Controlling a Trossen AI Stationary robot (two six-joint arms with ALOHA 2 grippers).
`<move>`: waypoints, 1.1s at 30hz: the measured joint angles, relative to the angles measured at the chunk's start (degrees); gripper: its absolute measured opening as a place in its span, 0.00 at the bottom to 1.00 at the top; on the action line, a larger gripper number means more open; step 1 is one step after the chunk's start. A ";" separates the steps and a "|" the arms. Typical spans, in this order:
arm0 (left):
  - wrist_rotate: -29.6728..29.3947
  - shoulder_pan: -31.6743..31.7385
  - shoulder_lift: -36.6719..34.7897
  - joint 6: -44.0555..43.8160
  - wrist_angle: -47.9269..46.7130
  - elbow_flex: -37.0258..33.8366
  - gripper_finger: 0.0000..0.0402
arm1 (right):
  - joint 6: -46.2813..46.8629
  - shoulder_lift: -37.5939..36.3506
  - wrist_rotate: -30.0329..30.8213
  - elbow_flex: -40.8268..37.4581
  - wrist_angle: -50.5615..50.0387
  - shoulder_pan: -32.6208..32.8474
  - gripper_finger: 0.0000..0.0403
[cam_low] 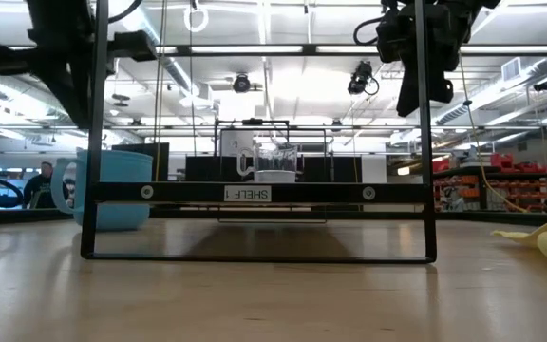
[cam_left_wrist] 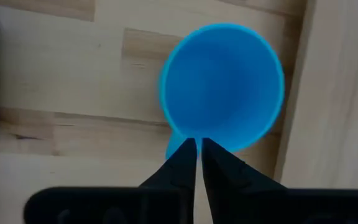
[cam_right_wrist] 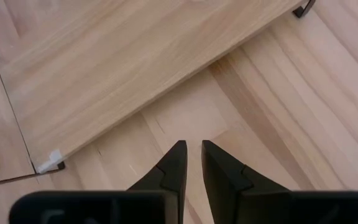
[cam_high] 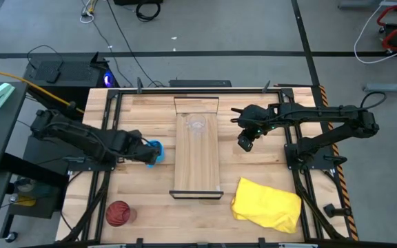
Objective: Stack small to large cups/mugs on shelf
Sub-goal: Put the blue mug on the shelf
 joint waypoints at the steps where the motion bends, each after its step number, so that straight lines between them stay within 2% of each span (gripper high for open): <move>1: -0.01 0.19 -0.08 -0.69 0.34 -0.63 0.10 | -0.02 0.00 0.00 0.00 0.04 0.00 0.14; 9: -0.82 0.31 -0.12 -7.72 0.05 -2.64 0.17 | -0.02 0.00 0.00 0.02 0.09 0.00 0.14; 20: -1.23 3.09 0.17 -7.46 -2.35 -2.64 0.29 | -1.07 0.00 1.04 0.02 1.66 0.00 0.14; 33: 1.22 5.16 0.41 -6.07 3.23 -7.47 0.31 | -1.07 0.00 1.05 0.02 1.60 0.00 0.14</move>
